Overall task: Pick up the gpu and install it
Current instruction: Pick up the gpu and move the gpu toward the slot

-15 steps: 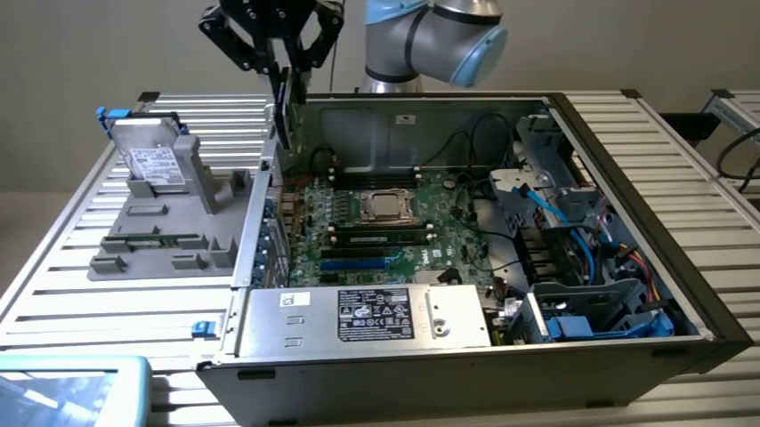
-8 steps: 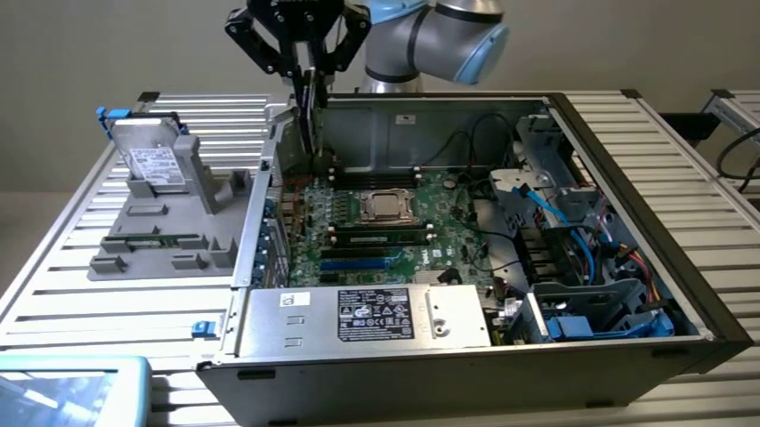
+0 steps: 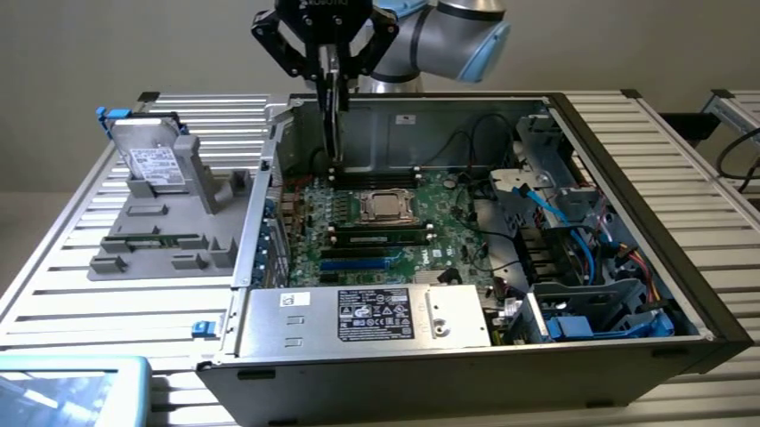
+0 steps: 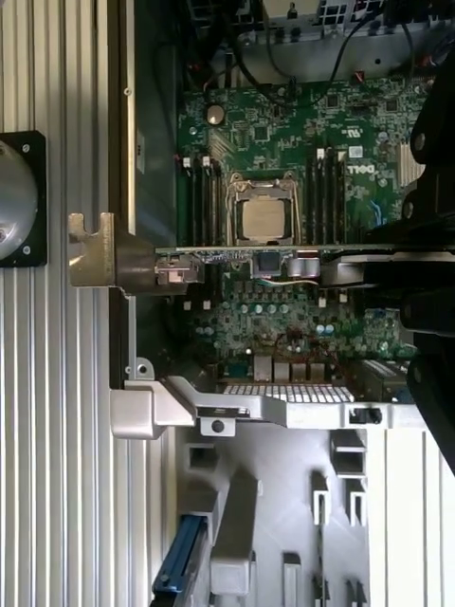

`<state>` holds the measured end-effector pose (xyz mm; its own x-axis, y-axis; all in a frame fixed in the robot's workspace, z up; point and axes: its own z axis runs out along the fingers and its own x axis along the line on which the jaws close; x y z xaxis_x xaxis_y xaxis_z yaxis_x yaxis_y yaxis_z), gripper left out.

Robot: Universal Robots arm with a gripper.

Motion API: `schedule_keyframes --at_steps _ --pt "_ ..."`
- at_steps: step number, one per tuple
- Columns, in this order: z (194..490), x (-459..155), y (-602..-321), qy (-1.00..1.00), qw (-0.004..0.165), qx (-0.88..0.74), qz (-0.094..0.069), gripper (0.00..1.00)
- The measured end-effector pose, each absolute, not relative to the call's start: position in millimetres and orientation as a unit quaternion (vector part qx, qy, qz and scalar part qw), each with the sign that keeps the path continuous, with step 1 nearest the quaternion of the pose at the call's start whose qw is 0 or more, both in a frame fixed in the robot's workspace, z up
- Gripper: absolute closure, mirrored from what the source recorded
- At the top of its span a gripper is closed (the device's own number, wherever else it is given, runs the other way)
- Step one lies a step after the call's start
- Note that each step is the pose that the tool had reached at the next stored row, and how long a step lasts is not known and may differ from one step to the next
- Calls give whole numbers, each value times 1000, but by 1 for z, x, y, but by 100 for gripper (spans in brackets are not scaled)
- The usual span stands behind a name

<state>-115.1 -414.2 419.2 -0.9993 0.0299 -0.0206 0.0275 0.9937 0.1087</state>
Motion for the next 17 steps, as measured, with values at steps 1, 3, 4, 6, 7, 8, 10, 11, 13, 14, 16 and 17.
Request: schedule_keyframes --at_steps 1,3,4,6,7,8,10,11,13,14,16,17 --pt "419 -112 -415 998 10 14 54 72" --pt "419 -105 -417 998 9 14 54 72" --pt "419 -102 -418 998 9 15 54 72" --pt "419 -95 -420 998 7 15 55 72" --pt "419 -92 -421 998 7 15 55 72" --pt "419 -89 -422 998 6 15 55 72" --pt "419 -83 -423 998 5 15 55 72" --pt "419 -81 -423 998 4 15 55 72" --pt "419 -78 -423 998 2 15 55 72" --pt "419 -76 -423 998 2 15 55 72" --pt "419 -72 -424 998 0 15 55 72" --pt "419 -70 -424 998 -2 15 55 72"
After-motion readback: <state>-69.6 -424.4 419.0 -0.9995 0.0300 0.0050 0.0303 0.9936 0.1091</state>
